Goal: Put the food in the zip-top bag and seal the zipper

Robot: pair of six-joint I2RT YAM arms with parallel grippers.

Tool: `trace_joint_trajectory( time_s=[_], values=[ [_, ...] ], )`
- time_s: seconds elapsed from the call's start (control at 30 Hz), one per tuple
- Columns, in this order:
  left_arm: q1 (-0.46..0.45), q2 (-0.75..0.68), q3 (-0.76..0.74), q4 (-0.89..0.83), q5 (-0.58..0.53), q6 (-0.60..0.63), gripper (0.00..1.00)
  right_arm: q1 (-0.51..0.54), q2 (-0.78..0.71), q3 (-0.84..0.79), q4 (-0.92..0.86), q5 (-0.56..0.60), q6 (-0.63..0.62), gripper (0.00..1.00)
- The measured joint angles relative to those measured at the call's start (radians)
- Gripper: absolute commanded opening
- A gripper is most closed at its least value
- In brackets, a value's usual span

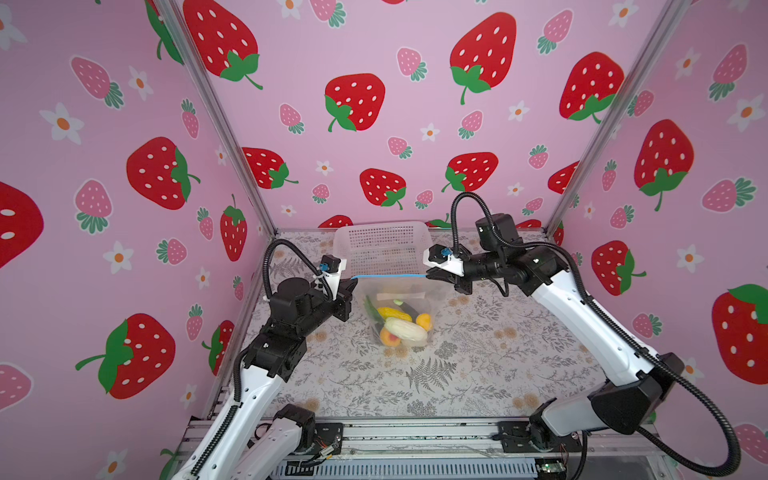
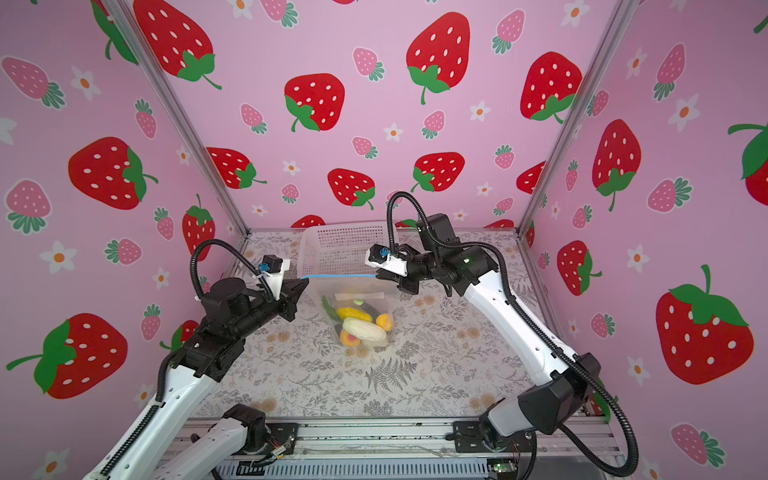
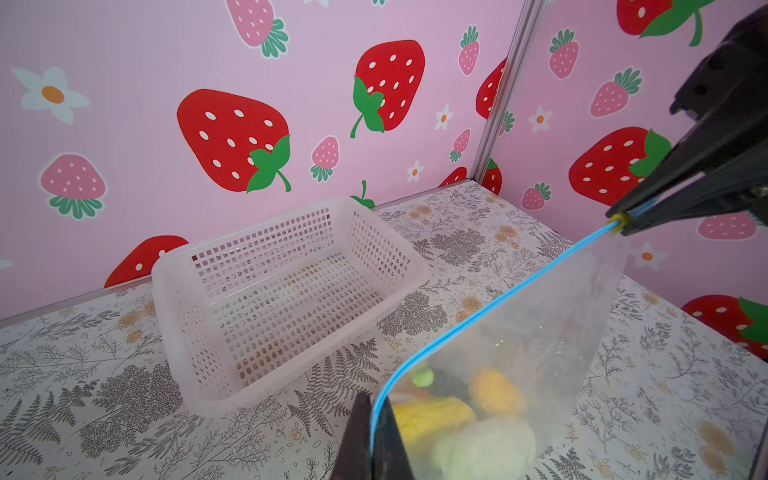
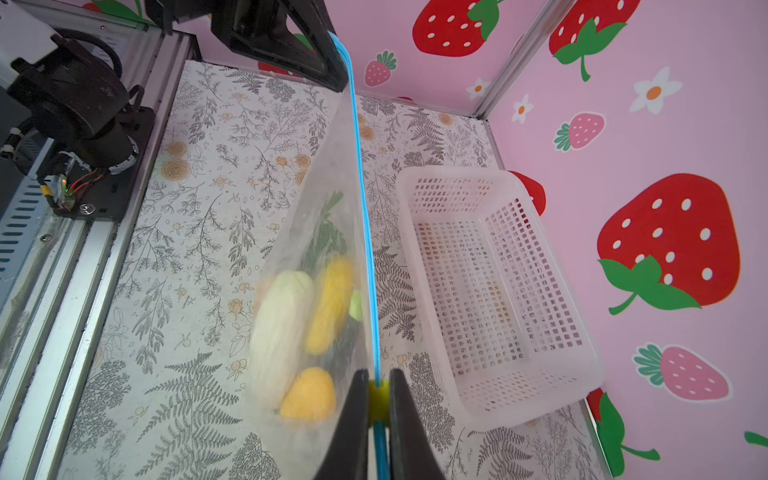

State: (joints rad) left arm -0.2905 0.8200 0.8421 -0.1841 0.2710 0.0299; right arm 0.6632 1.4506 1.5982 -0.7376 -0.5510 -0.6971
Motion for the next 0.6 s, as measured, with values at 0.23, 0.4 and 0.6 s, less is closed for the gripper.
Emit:
trace_joint_trajectory(
  time_s=[0.23, 0.4, 0.6],
  values=[
    [0.0, -0.003, 0.0, -0.004, -0.002, 0.0, 0.0, -0.023, -0.054, -0.065, 0.026, 0.022, 0.024, 0.09],
    [0.001, -0.01, 0.0, -0.01, -0.017, 0.003, 0.0, -0.039, -0.086, -0.09, 0.042, 0.04, 0.028, 0.1],
    [0.009, -0.012, 0.0, -0.016, -0.037, 0.003, 0.0, -0.046, -0.104, -0.105, 0.045, 0.072, 0.034, 0.12]
  ],
)
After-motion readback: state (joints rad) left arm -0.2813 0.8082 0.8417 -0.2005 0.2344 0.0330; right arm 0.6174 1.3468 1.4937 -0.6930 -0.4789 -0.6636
